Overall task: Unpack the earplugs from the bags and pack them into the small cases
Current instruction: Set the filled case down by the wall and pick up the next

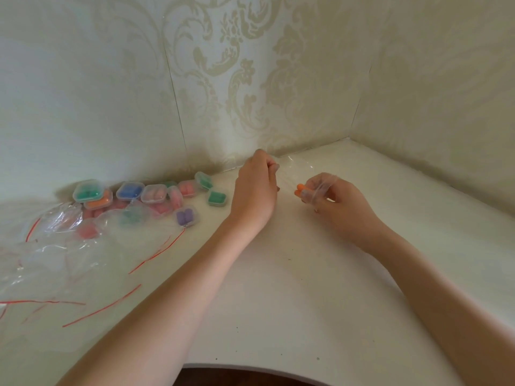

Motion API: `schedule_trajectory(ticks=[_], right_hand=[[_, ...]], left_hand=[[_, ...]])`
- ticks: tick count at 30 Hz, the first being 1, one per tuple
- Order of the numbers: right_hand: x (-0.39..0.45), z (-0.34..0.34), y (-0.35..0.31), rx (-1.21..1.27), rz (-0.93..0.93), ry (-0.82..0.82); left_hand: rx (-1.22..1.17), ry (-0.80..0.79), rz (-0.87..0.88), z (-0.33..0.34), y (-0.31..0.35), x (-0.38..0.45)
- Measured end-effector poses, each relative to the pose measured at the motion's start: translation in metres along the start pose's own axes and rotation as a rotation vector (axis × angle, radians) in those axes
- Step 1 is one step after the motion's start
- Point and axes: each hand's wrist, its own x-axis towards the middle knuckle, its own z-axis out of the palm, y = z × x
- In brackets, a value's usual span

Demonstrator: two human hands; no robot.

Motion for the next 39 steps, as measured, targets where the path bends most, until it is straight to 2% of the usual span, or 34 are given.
schedule_trajectory(ticks=[3, 7, 11, 13, 16, 20, 25, 34, 39], right_hand=[[-0.001, 0.001, -0.003, 0.113, -0.032, -0.018], [-0.003, 0.009, -0.003, 0.18, -0.104, 0.014], [-0.006, 0.012, -0.004, -0.064, -0.234, 0.053], [-0.006, 0.007, -0.005, -0.16, -0.275, 0.112], [-0.004, -0.003, 0.002, -0.044, -0.194, 0.161], [0.002, -0.004, 0.01, 0.015, -0.135, 0.208], [0.004, -0.002, 0.018, -0.017, -0.085, 0.143], [0.0, 0.0, 0.015, -0.273, -0.083, 0.092], [0.002, 0.002, 0.01, -0.381, -0.004, 0.034]], left_hand=[[0.144, 0.049, 0.071, -0.01, 0.005, 0.006], [0.229, 0.111, 0.051, -0.02, 0.008, 0.012], [0.302, 0.08, -0.046, -0.017, 0.002, 0.014], [0.366, 0.113, -0.113, -0.023, -0.005, 0.02], [0.382, 0.226, -0.209, -0.047, -0.018, 0.026], [0.342, 0.236, -0.229, -0.068, -0.025, 0.017], [0.363, 0.298, -0.204, -0.128, -0.018, 0.015], [0.684, 0.129, -0.386, -0.179, -0.038, -0.028], [0.804, 0.035, -0.506, -0.189, -0.032, -0.024]])
